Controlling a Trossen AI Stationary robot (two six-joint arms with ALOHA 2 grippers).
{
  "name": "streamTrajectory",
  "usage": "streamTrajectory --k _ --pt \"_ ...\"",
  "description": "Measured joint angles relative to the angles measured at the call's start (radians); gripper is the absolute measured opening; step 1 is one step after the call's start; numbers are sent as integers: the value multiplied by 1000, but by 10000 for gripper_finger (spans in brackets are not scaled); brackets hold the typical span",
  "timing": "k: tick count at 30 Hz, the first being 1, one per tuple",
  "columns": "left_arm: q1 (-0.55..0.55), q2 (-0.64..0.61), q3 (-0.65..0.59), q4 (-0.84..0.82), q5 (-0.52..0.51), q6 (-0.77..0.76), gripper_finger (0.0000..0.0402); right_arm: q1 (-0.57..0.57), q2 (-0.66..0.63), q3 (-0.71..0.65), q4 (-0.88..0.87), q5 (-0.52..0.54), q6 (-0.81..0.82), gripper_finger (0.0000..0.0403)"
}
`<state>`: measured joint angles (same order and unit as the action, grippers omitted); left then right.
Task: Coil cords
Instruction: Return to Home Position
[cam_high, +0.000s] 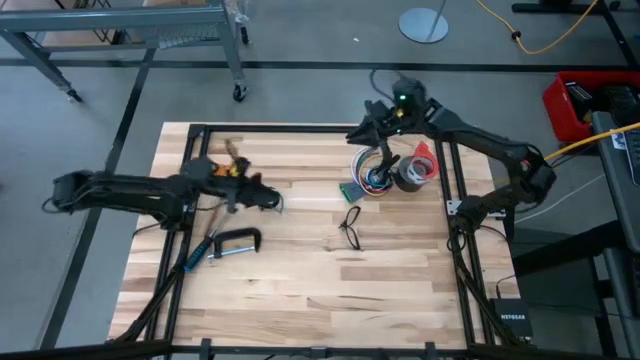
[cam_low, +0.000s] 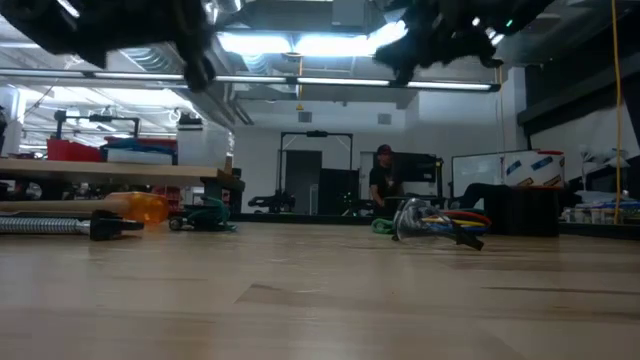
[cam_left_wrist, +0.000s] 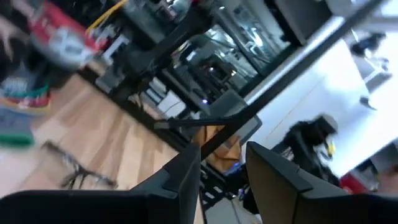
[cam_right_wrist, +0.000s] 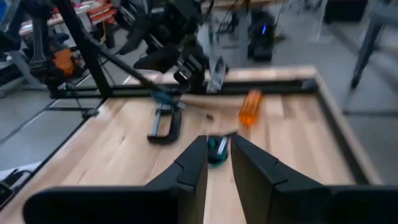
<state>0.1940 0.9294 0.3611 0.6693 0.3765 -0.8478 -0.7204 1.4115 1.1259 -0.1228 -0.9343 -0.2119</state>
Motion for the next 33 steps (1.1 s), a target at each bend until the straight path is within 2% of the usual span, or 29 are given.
streamTrajectory --k 5,9,12,16,23,29,33 --pt "5 -306 0 -302 -12 217 120 0 -140 0 -19 79 1 76" --pt "1 -533 -2 -537 -151 396 120 0 -247 0 -60 150 8 76" --pt "-11 -661 -25 -618 -225 491 120 0 -314 1 -115 183 14 76" --pt "-38 -779 -121 -587 -227 586 120 0 -391 1 -185 209 33 76" --pt "-53 -869 -353 -341 -234 589 120 0 -496 1 -234 265 62 76" --pt "-59 -875 -351 -347 -235 641 120 0 -572 -3 -252 306 79 76" --pt "-59 -875 -351 -351 -226 704 120 0 -636 -4 -292 371 80 76"
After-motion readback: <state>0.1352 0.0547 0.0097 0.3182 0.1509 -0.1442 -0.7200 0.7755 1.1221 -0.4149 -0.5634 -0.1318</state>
